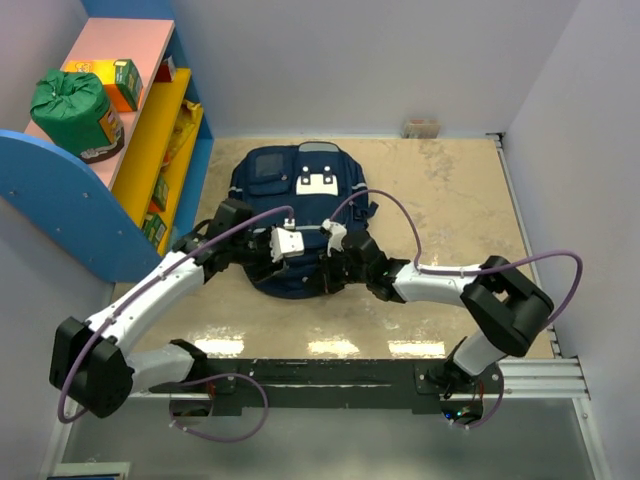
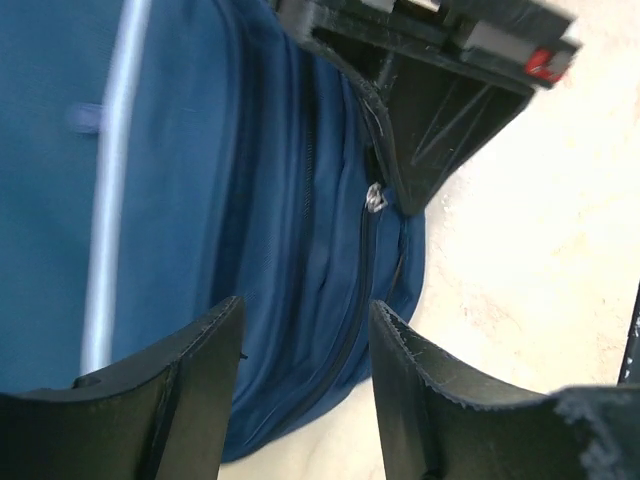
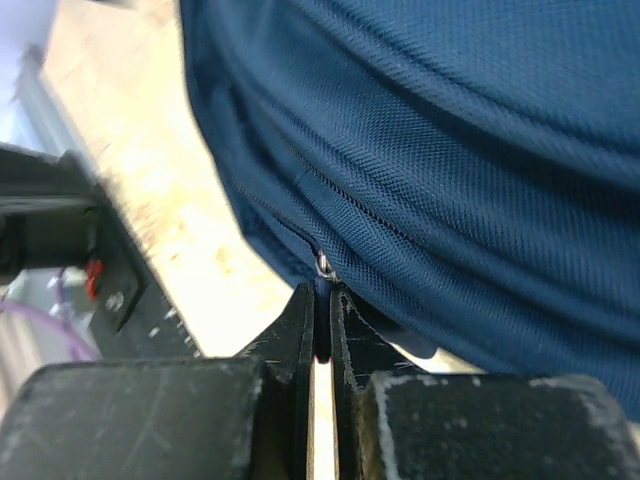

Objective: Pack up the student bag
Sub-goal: Zip the student bag at the center of the board.

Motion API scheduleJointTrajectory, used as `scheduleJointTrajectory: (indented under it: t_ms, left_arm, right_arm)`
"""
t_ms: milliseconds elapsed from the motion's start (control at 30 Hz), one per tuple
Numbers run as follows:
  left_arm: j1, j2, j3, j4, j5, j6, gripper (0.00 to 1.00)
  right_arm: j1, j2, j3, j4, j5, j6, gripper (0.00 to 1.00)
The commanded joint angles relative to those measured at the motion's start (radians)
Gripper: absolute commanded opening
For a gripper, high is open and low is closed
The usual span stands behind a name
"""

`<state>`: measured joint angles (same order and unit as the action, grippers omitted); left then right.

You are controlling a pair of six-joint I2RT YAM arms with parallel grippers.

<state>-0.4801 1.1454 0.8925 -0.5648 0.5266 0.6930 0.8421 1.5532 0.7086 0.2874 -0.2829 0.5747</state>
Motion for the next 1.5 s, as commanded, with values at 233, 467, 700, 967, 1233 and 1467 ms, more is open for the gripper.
scheduleJointTrajectory:
  t_ms: [233, 467, 700, 967, 1233, 1467]
  left_arm:
    - [-0.025, 0.135, -0.078, 0.123, -0.043, 0.046, 0.57]
    - [-0.025, 0.161, -0.153, 0.226, -0.086, 0.039, 0.56]
    - [-0.025, 0.168, -0.162, 0.189, -0.066, 0.066, 0.16]
    - [-0.025, 0.117, -0.147, 0.125, -0.021, 0.077, 0.0]
    - [-0.025, 0.108, -0.125, 0.063, 0.027, 0.092, 0.0]
    - [-0.025, 0.086, -0.098, 0.046, 0.042, 0.077, 0.0]
  right_arm:
    - [0.008, -0.022, 0.008, 0.016, -0.055, -0.022, 0.09]
    - [0.011, -0.079, -0.069, 0.099, -0.036, 0.023, 0.1]
    - [0.011, -0.114, -0.101, 0.076, -0.007, 0.048, 0.24]
    - [0.015, -0.264, -0.064, -0.125, 0.207, -0.044, 0.43]
    - [0.141, -0.352, -0.078, -0.019, 0.375, -0.186, 0.45]
    - [0.304, -0.219, 0.014, -0.108, 0.586, -0.208, 0.47]
